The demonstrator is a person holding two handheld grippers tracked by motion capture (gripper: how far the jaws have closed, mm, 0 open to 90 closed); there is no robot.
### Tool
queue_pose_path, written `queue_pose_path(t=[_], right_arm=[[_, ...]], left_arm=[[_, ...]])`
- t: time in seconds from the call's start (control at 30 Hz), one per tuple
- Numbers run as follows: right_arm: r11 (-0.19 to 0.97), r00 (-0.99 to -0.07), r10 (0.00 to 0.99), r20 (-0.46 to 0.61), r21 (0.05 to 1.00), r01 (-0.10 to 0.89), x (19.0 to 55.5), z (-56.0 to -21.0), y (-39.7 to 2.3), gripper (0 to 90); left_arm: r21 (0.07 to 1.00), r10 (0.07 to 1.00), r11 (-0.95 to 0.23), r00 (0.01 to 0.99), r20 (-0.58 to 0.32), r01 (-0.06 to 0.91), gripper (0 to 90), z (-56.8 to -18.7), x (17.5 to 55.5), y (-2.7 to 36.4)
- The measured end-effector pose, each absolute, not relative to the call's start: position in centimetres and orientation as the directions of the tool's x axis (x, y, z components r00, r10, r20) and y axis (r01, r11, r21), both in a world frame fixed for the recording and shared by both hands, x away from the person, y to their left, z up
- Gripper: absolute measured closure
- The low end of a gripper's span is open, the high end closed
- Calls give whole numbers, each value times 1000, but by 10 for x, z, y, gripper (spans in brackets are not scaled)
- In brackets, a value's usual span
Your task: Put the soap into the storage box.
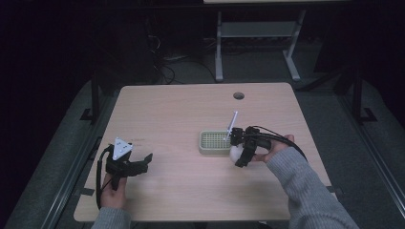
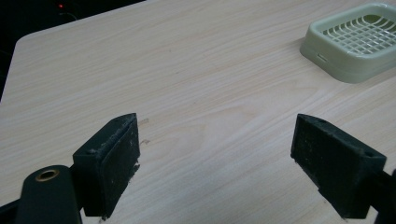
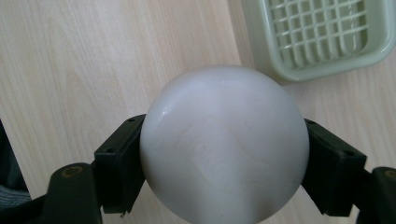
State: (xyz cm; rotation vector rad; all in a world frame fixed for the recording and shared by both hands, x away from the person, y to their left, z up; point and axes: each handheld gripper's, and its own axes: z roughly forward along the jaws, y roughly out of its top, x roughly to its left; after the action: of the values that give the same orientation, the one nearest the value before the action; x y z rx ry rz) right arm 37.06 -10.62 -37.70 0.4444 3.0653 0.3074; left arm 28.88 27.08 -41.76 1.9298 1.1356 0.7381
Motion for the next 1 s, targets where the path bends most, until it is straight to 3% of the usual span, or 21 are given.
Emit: queue_pose_path(t=[1.0], right_arm=[[941, -963, 269, -10, 214, 260, 409, -357, -78, 234]], left_arm=[[842, 893, -307, 440, 94, 444, 152, -417, 288, 270]])
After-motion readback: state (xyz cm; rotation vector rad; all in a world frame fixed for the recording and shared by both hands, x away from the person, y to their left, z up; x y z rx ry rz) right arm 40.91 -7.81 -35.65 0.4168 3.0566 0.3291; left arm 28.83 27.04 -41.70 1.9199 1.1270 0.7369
